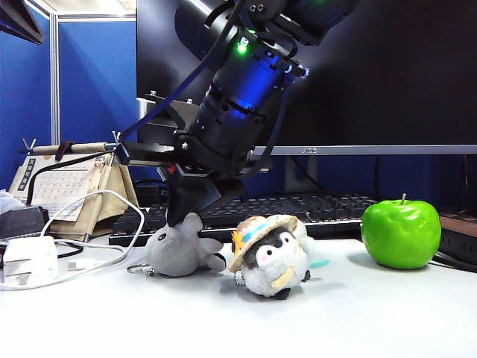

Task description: Place the tilting octopus upright.

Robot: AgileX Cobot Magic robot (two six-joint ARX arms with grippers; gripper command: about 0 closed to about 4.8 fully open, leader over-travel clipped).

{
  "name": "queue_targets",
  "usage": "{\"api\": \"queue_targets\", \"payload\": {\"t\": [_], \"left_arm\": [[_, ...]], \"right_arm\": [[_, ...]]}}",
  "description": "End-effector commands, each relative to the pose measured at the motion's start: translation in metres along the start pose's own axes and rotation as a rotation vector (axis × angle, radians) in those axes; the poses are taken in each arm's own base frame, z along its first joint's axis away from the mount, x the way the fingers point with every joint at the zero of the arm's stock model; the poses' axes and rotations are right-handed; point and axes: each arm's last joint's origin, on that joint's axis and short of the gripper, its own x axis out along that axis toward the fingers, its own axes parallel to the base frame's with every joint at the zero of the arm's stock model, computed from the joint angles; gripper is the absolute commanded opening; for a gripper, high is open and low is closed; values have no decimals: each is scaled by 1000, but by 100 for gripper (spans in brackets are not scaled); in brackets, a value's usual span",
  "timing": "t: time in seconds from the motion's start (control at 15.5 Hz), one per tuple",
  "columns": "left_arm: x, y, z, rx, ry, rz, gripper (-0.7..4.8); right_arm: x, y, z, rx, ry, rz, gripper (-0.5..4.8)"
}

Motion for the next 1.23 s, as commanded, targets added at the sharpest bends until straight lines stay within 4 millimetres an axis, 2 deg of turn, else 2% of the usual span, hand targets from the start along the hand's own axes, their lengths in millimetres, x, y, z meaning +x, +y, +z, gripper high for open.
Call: {"api": "queue_targets", "payload": {"t": [0.06, 0.26, 0.65, 0.78, 0.9, 1.1, 1.23], "left_arm": [[-1, 0, 3, 5, -18, -4, -2], [-1, 0, 2, 5, -17, -4, -2], [-1, 0, 2, 4, -16, -4, -2], [-1, 0, 2, 4, -16, -4, -2], [-1, 0, 2, 4, -16, -4, -2], [-1, 0, 2, 4, -15, -4, -2], [-1, 0, 2, 4, -15, -4, -2]], "right_arm": [[-1, 1, 1, 0, -7, 4, -6], [-2, 3, 2, 0, -4, 77, -5], [-14, 12, 29, 98, -28, 335, -5], [-17, 17, 34, 155, -1, 483, -5], [-18, 18, 34, 192, 21, 544, -5], [-17, 10, 34, 296, 74, 638, -5], [-9, 3, 29, 340, 130, 731, -5]]}}
